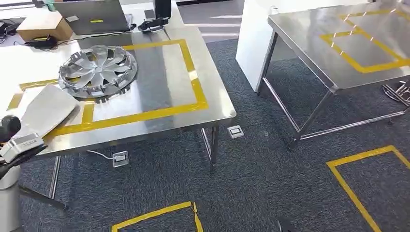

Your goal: Take the parts from the cabinet and place them on the table.

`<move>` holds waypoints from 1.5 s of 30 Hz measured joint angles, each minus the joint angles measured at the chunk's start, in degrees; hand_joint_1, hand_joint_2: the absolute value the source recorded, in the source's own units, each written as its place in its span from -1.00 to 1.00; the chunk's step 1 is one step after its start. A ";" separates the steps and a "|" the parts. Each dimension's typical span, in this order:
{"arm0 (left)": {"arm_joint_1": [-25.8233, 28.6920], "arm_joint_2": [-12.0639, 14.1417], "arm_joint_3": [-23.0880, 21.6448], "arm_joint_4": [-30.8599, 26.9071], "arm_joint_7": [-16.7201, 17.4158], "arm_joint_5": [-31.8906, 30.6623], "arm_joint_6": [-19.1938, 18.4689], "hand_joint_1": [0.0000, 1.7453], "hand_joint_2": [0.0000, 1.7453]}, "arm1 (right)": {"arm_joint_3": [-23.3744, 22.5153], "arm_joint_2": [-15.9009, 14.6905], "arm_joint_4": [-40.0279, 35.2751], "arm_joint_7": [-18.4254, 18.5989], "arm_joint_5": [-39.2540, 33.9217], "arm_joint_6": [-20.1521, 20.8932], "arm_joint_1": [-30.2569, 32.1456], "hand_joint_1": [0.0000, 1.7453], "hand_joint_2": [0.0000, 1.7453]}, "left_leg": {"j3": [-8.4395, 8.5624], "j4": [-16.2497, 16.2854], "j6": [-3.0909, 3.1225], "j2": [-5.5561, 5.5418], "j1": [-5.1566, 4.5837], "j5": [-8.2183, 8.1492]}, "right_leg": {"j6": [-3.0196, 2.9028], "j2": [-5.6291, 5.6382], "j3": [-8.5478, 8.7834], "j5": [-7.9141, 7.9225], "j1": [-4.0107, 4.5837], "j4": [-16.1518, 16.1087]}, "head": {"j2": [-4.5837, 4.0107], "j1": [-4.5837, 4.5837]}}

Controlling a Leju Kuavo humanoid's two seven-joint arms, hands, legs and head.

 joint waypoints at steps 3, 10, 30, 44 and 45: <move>2.53 0.22 0.83 -0.37 -0.06 0.15 0.00 -1.00 -1.00 | -0.28 -0.70 -0.09 -0.24 0.00 0.00 0.06 -1.00 -1.00 | -2.33 0.16 0.48 0.02 -0.55 1.64 | -0.36 0.03 -1.49 -3.36 0.61 9.73 | 0.00 0.61; 5.74 0.98 2.40 -0.22 0.26 1.53 0.00 -1.00 -1.00 | -0.70 -1.38 -0.44 -0.15 -1.14 -0.09 -0.13 -1.00 -1.00 | -4.93 0.05 -0.19 0.31 -1.26 4.85 | -4.32 0.02 12.06 0.46 2.92 -8.84 | 0.02 1.66; 22.74 -5.51 9.70 48.09 15.79 27.32 -8.83 -1.00 -1.00 | -3.34 -0.26 -0.35 1.09 0.61 -0.55 1.34 -1.00 -1.00 | 0.24 0.31 -0.27 -0.08 0.66 -0.54 | 0.00 -0.02 1.22 0.29 -0.11 -2.19 | 0.02 1.81; 30.26 -6.14 10.95 60.13 50.14 24.43 -14.45 -1.00 -1.00 | -2.16 -1.77 -0.33 1.01 4.88 2.14 0.17 -1.00 -1.00 | -6.71 0.50 -2.24 -0.41 -0.23 4.64 | -3.91 -0.40 12.92 1.30 1.65 -10.55 | 0.07 3.27; 30.38 -6.16 10.93 60.31 50.16 23.34 -14.62 -1.00 -1.00 | -1.86 -1.79 -0.33 1.44 5.40 2.16 0.12 -1.00 -1.00 | -7.33 3.15 -2.49 -0.39 -0.10 0.31 | -4.23 -0.46 11.95 2.09 1.57 -10.54 | 0.07 2.60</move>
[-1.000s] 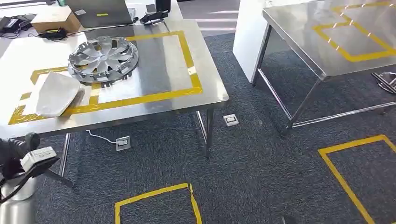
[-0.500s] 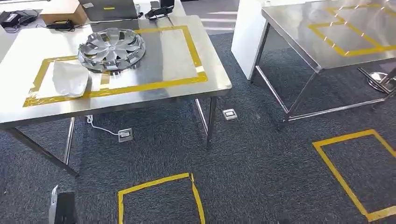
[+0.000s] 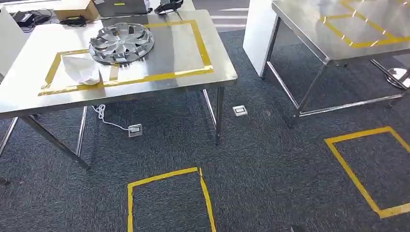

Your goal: Take the parts from the cabinet and place them on the table.

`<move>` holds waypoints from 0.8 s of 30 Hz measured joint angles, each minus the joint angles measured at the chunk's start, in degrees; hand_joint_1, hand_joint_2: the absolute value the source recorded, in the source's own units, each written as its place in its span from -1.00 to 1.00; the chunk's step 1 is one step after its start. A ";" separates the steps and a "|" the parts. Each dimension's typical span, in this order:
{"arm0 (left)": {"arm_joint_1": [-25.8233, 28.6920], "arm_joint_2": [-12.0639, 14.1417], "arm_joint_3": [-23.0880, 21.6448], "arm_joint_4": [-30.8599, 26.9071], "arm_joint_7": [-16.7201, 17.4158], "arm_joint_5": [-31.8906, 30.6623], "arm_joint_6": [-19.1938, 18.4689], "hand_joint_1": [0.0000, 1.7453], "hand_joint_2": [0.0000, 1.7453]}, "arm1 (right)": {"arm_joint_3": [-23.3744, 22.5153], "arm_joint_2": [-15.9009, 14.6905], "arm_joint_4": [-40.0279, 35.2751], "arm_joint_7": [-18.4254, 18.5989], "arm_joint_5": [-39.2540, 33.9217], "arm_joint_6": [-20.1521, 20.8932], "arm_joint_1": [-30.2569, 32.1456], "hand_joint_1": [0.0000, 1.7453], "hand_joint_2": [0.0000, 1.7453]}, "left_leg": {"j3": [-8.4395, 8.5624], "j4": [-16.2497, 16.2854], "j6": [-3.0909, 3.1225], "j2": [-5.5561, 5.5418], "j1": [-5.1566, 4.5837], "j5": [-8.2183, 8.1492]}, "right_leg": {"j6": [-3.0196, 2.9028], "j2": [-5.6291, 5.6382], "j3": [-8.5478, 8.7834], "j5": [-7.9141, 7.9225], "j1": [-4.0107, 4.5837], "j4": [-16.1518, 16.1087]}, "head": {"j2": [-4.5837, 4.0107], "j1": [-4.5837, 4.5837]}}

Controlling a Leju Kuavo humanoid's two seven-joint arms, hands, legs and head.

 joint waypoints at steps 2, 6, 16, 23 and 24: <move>0.00 -0.11 -0.11 0.30 0.07 -0.59 -0.31 -1.00 -1.00 | 0.52 0.00 0.00 1.31 1.20 0.17 -0.02 -1.00 -1.00 | -1.05 8.24 -0.66 0.02 0.34 -6.86 | -0.02 -0.31 -1.77 1.51 0.02 0.06 | 0.00 -0.72; -0.01 -0.31 -0.11 0.59 -1.03 -0.19 -1.03 -1.00 -1.00 | 1.51 0.00 0.00 2.60 2.07 0.15 -0.28 -1.00 -1.00 | 3.04 11.96 -1.14 0.03 0.63 -1.60 | 0.54 -0.63 -5.92 4.37 -0.05 1.00 | 0.00 -1.29; -0.87 -0.94 -0.48 0.98 -4.26 -1.54 -4.00 -1.00 -1.00 | 1.92 -0.09 -0.04 2.47 2.03 -0.11 -0.20 -1.00 -1.00 | 10.62 -4.79 2.84 0.56 -0.04 -1.92 | 3.61 -0.09 -11.11 -1.33 -0.83 8.66 | 0.00 -1.31; -2.71 -1.84 -2.30 1.27 -2.93 -4.10 -5.97 -1.00 -1.00 | 1.92 -0.11 -0.07 2.38 1.07 -1.01 -0.86 -1.00 -1.00 | 3.19 -2.87 1.75 0.59 0.23 2.97 | 3.81 0.08 -1.02 0.01 -0.97 8.32 | 0.00 -0.37; -2.74 -1.84 -2.32 1.22 -2.82 -3.82 -5.97 -1.00 -1.00 | 1.92 -0.11 -0.05 2.42 1.00 -1.07 -1.11 -1.00 -1.00 | 2.57 -2.60 1.32 0.63 0.07 3.44 | 3.51 0.34 2.33 -3.15 -0.68 2.64 | 0.00 0.37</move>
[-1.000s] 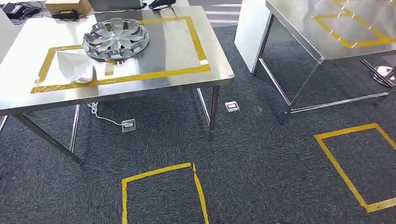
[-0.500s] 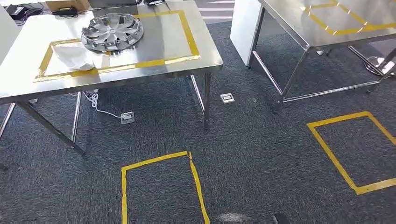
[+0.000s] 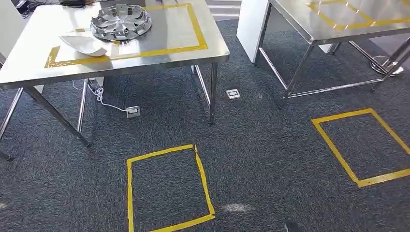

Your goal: Take the parts from the cabinet and place them on the table.

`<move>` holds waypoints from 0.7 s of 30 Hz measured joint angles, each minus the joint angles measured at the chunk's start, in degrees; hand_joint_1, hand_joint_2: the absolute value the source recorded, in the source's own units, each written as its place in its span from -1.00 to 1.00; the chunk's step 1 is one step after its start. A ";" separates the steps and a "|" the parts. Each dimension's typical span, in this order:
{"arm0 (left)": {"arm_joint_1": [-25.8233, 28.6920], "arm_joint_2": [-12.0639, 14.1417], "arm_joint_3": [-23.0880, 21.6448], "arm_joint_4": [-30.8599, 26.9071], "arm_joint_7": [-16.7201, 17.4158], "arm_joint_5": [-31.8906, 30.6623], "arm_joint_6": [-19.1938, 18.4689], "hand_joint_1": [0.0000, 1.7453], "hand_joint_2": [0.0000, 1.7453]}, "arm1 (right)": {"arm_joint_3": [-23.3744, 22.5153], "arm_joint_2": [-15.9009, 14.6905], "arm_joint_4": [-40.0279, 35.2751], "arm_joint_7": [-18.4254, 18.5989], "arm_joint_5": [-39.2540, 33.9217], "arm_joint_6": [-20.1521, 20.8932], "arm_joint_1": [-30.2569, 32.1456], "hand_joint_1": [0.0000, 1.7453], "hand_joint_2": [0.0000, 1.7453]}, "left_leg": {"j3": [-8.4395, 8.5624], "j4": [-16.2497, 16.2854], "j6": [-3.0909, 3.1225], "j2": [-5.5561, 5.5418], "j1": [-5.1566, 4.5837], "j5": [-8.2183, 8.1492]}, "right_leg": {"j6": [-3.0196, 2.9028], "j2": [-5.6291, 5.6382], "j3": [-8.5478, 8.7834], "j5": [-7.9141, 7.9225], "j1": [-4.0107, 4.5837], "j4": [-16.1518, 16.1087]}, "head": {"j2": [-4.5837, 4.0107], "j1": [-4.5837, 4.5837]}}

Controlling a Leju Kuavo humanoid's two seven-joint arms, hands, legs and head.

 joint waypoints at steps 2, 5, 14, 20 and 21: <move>-0.06 -0.02 0.00 0.04 0.41 0.87 -0.06 -1.00 -1.00 | 0.00 0.04 0.00 0.26 -0.09 -0.13 0.11 -1.00 1.00 | 0.08 -0.28 -0.72 0.24 0.08 1.11 | -0.84 0.20 0.04 -0.24 0.42 -1.56 | 0.00 -0.07; 0.47 0.29 0.02 0.18 1.03 1.86 -0.24 -1.00 -1.00 | 0.00 0.11 0.00 1.20 -0.26 -0.50 0.06 -1.00 1.00 | -0.29 -0.26 -1.76 0.02 0.42 1.39 | -2.36 -0.43 -1.09 1.31 0.07 -1.68 | 0.00 -0.43; 1.78 1.16 0.11 0.57 3.28 2.95 -6.97 -1.00 1.00 | -0.07 0.11 0.00 2.38 -0.41 -1.75 0.08 -1.00 1.00 | 4.80 7.60 -1.10 -0.25 0.08 -3.82 | -2.89 -0.80 -7.72 6.31 0.80 -0.94 | 0.00 -3.38; 4.14 1.79 0.07 0.39 3.32 4.24 -8.24 -1.00 1.00 | 4.53 -0.57 -1.99 1.84 -6.10 -2.08 0.59 -1.00 1.00 | 10.36 -2.66 -0.06 0.16 -0.62 -7.45 | -2.69 -0.74 -8.39 5.87 0.78 -0.64 | 0.00 -3.49; 4.52 1.95 0.07 0.24 3.01 4.70 -8.41 -1.00 1.00 | 5.60 -0.72 -2.25 1.51 -7.17 -2.10 0.97 -1.00 1.00 | 10.28 -2.60 0.13 0.14 -0.72 -7.40 | -2.15 -0.71 -8.30 6.38 0.73 -0.87 | 0.00 -3.52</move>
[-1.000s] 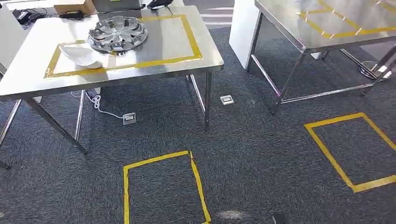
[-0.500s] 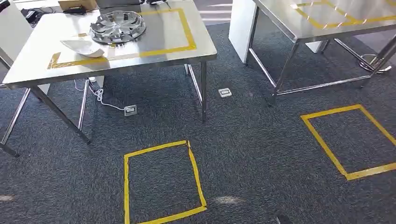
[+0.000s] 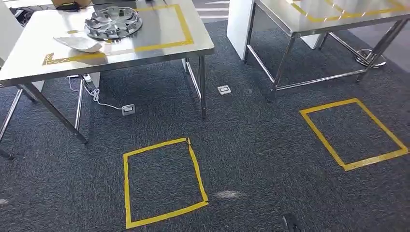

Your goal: Take the parts from the cabinet and place them on the table.

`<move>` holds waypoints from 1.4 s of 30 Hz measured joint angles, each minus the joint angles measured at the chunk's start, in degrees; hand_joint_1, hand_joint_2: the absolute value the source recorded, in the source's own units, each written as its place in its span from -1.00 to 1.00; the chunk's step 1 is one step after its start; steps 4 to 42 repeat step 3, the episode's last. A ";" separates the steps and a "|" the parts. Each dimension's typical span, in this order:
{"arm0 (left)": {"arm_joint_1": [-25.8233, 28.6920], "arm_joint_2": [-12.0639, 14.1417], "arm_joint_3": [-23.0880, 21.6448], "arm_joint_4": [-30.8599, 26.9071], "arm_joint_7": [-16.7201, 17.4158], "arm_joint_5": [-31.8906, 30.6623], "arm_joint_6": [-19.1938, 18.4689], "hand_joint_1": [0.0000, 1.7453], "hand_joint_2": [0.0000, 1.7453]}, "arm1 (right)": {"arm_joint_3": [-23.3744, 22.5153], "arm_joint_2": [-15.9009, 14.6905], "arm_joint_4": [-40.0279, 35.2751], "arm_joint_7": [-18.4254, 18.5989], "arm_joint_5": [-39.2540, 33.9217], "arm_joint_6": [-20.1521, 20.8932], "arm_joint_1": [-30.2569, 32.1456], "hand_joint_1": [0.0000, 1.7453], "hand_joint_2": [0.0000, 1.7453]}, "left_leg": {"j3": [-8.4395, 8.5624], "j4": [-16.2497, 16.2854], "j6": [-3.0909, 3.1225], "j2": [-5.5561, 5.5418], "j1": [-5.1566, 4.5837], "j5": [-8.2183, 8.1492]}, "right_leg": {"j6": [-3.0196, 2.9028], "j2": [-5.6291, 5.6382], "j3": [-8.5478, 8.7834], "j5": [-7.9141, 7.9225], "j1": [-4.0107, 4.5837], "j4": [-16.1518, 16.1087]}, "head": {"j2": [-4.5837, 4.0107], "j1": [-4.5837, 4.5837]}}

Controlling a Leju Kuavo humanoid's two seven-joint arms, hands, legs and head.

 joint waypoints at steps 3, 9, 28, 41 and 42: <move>0.92 0.15 -0.06 -0.85 -1.04 1.68 -1.07 -1.00 1.00 | 3.76 -0.63 -0.87 -0.87 -4.07 -0.24 0.95 -1.00 1.00 | -0.51 0.38 0.44 -0.09 -0.17 0.45 | 0.45 -0.01 -0.13 2.03 -0.19 -0.38 | 0.00 0.02; 0.92 0.15 -0.06 -0.85 -1.04 1.68 -1.07 -1.00 1.00 | 3.76 -0.63 -0.87 -0.87 -4.07 -0.24 0.95 -1.00 1.00 | -0.51 0.38 0.44 -0.09 -0.17 0.45 | 0.45 -0.01 -0.13 2.03 -0.19 -0.38 | 0.00 0.02; 0.92 0.15 -0.06 -0.85 -1.04 1.68 -1.07 -1.00 1.00 | 3.76 -0.63 -0.87 -0.87 -4.07 -0.24 0.95 -1.00 1.00 | -0.51 0.38 0.44 -0.09 -0.17 0.45 | 0.45 -0.01 -0.13 2.03 -0.19 -0.38 | 0.00 0.02; 0.92 0.15 -0.06 -0.85 -1.04 1.68 -1.07 -1.00 1.00 | 3.76 -0.63 -0.87 -0.87 -4.07 -0.24 0.95 -1.00 1.00 | -0.51 0.38 0.44 -0.09 -0.17 0.45 | 0.45 -0.01 -0.13 2.03 -0.19 -0.38 | 0.00 0.02; 0.92 0.15 -0.06 -0.85 -1.04 1.68 -1.07 -1.00 1.00 | 3.76 -0.63 -0.87 -0.87 -4.07 -0.24 0.95 -1.00 1.00 | -0.51 0.38 0.44 -0.09 -0.17 0.45 | 0.45 -0.01 -0.13 2.03 -0.19 -0.38 | 0.00 0.02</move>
